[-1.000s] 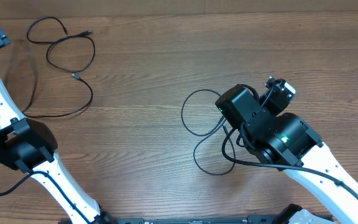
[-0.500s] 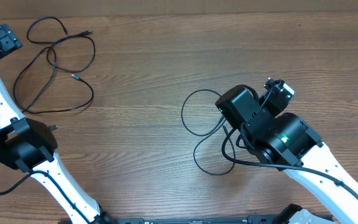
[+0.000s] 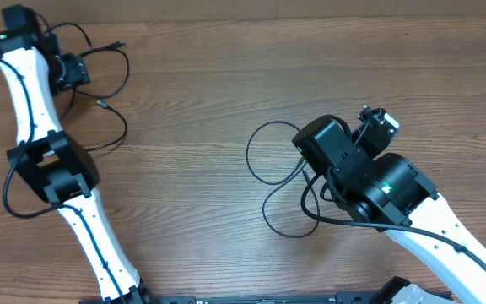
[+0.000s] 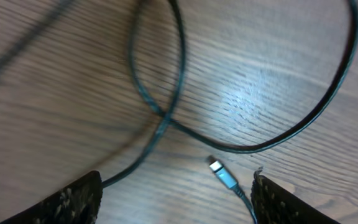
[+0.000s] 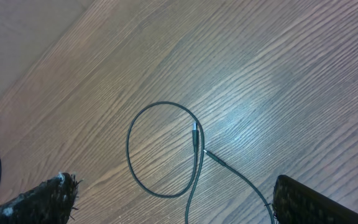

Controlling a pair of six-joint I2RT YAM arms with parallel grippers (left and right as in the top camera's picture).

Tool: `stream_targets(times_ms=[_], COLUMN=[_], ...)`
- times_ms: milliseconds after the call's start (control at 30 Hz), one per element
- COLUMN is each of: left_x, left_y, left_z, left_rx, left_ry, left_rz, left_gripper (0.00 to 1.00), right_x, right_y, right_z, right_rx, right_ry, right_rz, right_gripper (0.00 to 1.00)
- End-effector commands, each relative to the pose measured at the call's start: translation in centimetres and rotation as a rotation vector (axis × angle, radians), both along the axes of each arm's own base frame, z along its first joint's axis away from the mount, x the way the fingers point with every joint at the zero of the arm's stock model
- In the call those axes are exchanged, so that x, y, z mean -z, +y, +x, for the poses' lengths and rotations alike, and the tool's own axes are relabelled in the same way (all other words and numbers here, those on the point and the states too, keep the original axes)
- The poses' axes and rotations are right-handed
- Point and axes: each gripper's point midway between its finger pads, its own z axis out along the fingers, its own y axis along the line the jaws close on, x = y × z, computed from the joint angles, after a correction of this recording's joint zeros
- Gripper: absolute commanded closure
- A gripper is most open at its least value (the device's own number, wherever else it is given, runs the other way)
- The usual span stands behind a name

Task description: Untangle cables

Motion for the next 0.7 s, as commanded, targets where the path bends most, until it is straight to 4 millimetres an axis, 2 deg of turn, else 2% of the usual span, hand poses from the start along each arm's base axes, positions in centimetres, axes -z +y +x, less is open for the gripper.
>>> stream_targets(times_ms=[0, 100, 233, 400, 667], left_x=[2.8, 3.1, 2.8, 2.9, 3.8], left_y=[-0.3, 0.7, 1.8, 2.0, 2.0], left_z=[0.4, 1.1, 2.1, 2.9, 3.8], left_rx=[0.037, 0.018, -0.001, -0.005, -0.003], left_ry=[0.041, 0.026, -0.010, -0.039, -0.061], left_rz=[0.023, 0.076, 0.129, 0.132, 0.136], left_gripper=[0.23, 0.23, 0.34, 0.42, 0.43], right_x=[-0.4, -0.4, -0.4, -0.3, -0.3], right_y=[0.0, 0.0, 0.0, 0.0, 0.0], right_z=[0.0, 0.0, 0.1, 0.0, 0.0], right_rx=[-0.005, -0.005, -0.005, -0.006, -0.006], right_ry=[-0.009, -0.009, -0.010, -0.009, -0.009], right_rz=[0.002, 0.002, 0.002, 0.002, 0.002], right_gripper=[0.00, 0.00, 0.00, 0.00, 0.00])
